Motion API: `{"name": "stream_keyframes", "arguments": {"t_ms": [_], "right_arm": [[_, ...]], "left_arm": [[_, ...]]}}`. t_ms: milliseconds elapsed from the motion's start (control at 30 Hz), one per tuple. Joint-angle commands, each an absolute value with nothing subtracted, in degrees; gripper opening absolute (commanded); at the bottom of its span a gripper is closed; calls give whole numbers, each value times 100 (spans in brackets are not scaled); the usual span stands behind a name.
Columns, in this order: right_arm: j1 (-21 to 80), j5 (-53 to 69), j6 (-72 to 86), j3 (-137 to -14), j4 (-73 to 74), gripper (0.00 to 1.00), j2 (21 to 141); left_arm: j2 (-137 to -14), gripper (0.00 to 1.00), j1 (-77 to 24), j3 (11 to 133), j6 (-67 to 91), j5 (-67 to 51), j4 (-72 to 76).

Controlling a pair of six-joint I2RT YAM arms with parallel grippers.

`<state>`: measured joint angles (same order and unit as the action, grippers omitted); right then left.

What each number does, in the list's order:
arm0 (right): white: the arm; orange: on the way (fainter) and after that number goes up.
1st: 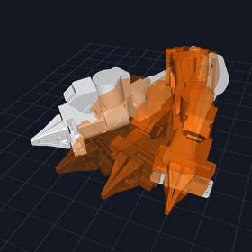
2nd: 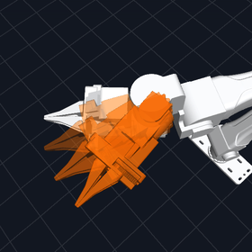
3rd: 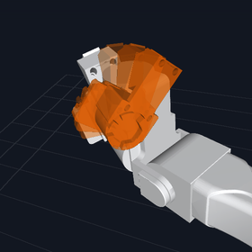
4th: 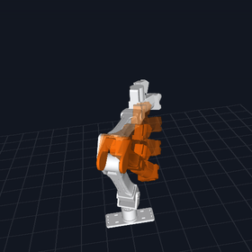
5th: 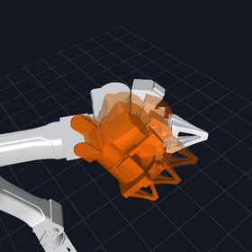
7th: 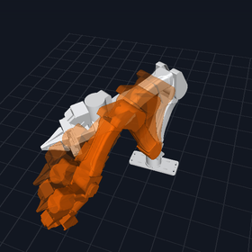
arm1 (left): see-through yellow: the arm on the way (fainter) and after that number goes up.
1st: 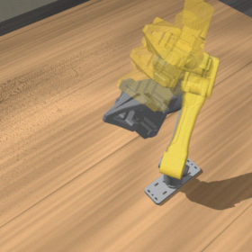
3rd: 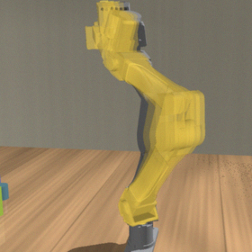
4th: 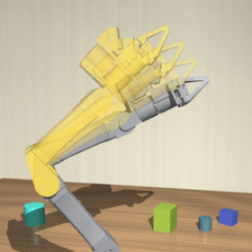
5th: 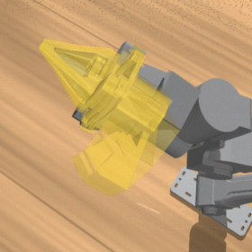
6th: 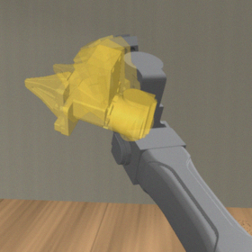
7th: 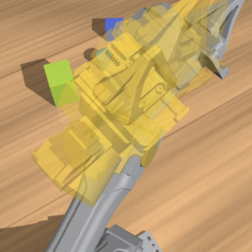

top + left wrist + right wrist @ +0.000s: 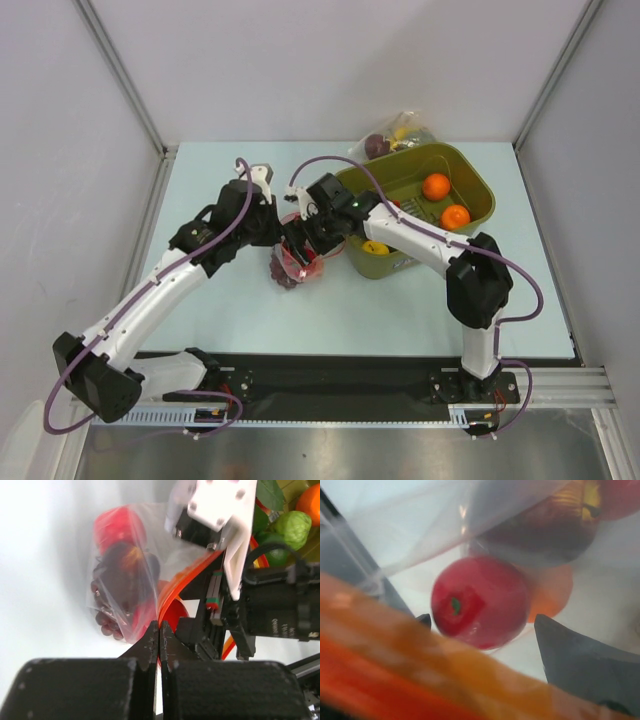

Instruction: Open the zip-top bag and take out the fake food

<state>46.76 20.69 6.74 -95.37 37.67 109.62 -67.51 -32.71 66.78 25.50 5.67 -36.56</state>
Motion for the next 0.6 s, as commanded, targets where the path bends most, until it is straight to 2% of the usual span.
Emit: {"name": "stream_keyframes", "arguments": {"t_ms": [0,233,333,467,567], "right_arm": [[4825,1600,562,-9300,3437,91,10802],[4860,1582,835,-8710,2585,92,10652],[4860,1582,896,-8587,2435,86,10626],[4869,1407,870,-8543,2426,58,10424],[4860,1406,861,-8604,2461,48,10222]], "left_arm": [[-6539,0,-3252,6715,2663,475,-3533],[-6399,0,-3252,6601,2768,378,-3560],[-6320,0,-3252,6469,2848,334,-3560],[-6311,1,-3243,6364,2857,395,-3612],[-6381,0,-3243,6354,2830,378,-3604]]}}
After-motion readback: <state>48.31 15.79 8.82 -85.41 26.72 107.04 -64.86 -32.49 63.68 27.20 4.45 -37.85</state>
